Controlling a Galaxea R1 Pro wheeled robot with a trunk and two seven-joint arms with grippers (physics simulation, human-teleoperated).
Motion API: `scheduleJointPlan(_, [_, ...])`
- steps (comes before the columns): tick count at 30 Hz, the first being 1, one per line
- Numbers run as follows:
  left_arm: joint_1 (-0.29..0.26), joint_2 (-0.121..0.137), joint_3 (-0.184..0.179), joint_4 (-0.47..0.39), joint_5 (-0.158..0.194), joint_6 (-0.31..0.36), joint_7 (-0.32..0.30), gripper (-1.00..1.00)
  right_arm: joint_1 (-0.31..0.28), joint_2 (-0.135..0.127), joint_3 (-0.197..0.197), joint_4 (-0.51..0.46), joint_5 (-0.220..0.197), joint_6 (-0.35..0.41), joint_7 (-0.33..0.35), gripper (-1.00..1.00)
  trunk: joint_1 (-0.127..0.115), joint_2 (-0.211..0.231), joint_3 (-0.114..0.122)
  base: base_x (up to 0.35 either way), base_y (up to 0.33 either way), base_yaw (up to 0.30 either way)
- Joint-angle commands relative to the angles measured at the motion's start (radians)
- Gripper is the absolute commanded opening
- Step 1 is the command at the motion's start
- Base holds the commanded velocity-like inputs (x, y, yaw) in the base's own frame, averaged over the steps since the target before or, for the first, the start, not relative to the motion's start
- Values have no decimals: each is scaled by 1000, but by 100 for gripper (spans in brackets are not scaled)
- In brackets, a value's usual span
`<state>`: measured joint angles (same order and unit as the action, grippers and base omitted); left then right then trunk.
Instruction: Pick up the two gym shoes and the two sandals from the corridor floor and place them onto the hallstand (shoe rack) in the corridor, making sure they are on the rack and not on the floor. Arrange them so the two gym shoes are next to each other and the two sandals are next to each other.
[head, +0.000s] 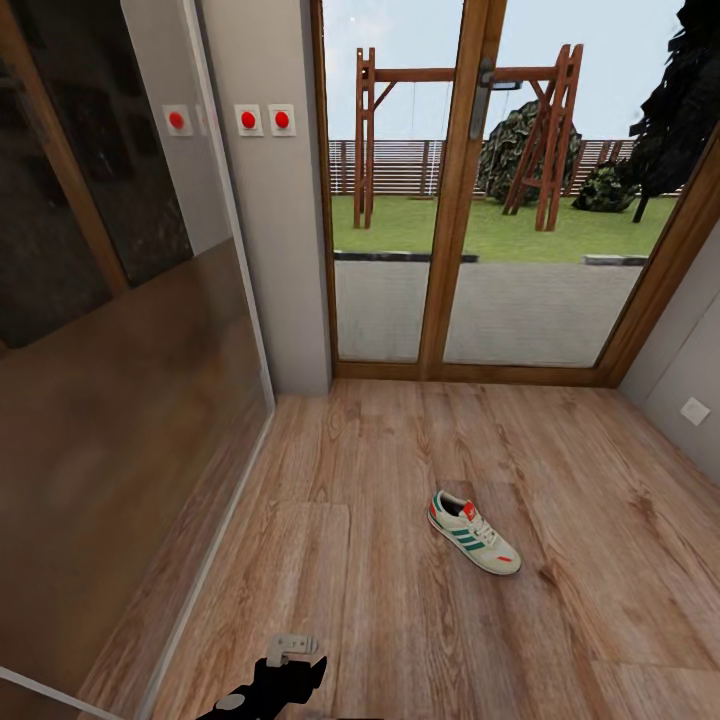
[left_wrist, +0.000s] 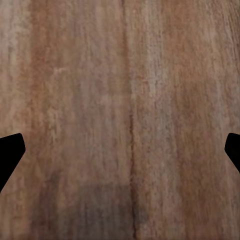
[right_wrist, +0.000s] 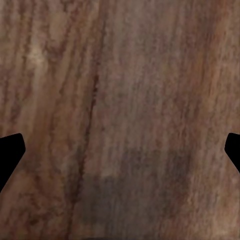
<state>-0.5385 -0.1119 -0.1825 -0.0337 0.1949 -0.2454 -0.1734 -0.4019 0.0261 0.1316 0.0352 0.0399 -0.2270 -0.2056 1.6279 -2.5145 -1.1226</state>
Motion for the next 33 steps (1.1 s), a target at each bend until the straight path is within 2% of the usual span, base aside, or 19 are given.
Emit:
scheduleJointPlan(1, [0, 0, 0, 0, 0, 0, 0, 100, 0, 0, 0, 0, 0, 0, 0, 100, 0, 0, 0, 0, 0, 0])
scheduleJointPlan(13, [2, 4, 0, -1, 0, 0, 0, 100, 0, 0, 0, 0, 0, 0, -1, 100, 0, 0, 0, 17, 0, 0])
scheduleJointPlan(33, [5, 11, 0, -1, 0, -1, -1, 100, 0, 0, 0, 0, 0, 0, -1, 100, 0, 0, 0, 193, 0, 0])
